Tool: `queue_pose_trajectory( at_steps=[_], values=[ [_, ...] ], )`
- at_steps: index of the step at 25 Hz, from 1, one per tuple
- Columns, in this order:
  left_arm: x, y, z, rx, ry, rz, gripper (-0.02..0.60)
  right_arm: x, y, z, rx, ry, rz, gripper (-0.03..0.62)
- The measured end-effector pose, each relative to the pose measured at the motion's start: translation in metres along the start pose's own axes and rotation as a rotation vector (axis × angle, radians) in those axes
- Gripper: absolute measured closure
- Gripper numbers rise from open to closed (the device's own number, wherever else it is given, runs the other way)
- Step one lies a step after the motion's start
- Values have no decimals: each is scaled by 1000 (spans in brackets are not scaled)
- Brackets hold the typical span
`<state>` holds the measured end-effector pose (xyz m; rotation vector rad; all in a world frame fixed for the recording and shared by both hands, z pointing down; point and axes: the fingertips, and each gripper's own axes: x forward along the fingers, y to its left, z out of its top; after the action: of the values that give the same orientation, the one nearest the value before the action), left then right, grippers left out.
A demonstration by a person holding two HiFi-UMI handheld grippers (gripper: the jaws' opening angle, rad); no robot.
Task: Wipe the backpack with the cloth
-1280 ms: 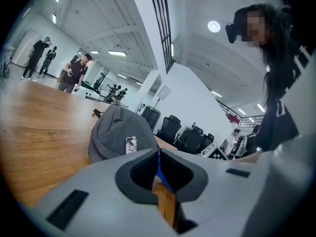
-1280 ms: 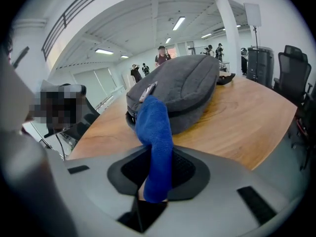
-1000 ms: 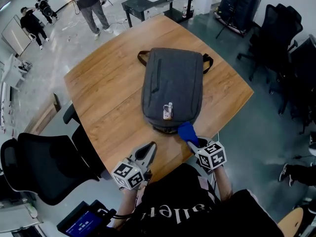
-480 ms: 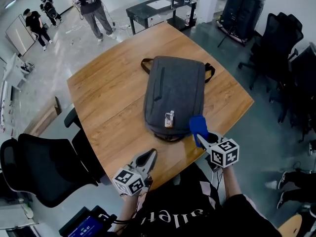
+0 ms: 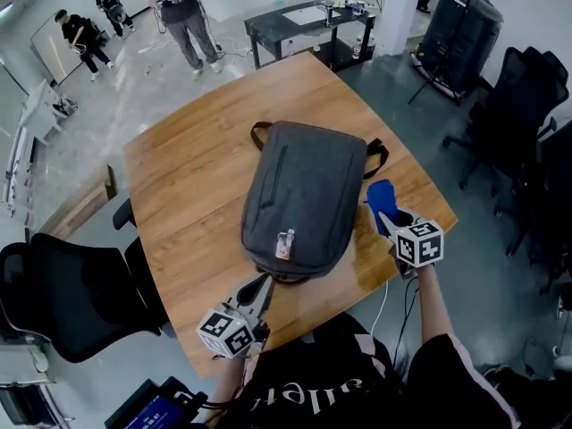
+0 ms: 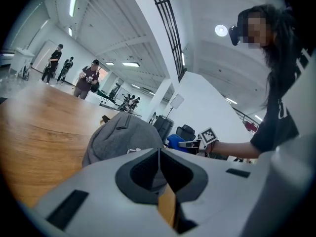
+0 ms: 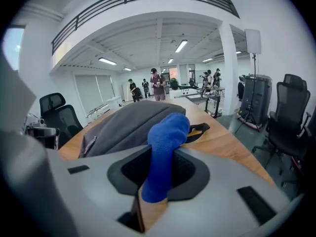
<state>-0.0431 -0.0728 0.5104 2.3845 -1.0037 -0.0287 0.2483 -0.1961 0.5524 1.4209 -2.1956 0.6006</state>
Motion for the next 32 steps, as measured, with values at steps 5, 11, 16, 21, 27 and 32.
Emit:
queue_pose_trajectory(
  at_steps=[5, 11, 16, 21, 27, 32],
  values=[
    [44, -17, 1, 17, -9, 20, 580, 40, -58, 23, -88, 34, 13, 507],
    [82, -31, 21, 55, -17, 21, 580, 87, -94, 44, -184, 88, 28, 507],
    [98, -40, 29, 83, -4, 16, 580, 116, -108, 53, -243, 119, -7, 507],
    [96, -42, 30, 85, 26, 24, 580, 116, -87, 44, -289, 151, 42, 507],
    [89, -35, 21, 86, 33, 37, 580, 95, -53, -7, -298, 168, 104, 507],
    [75, -26, 12, 83, 39, 36, 580, 70, -15, -54, -272, 191, 133, 507]
  ],
)
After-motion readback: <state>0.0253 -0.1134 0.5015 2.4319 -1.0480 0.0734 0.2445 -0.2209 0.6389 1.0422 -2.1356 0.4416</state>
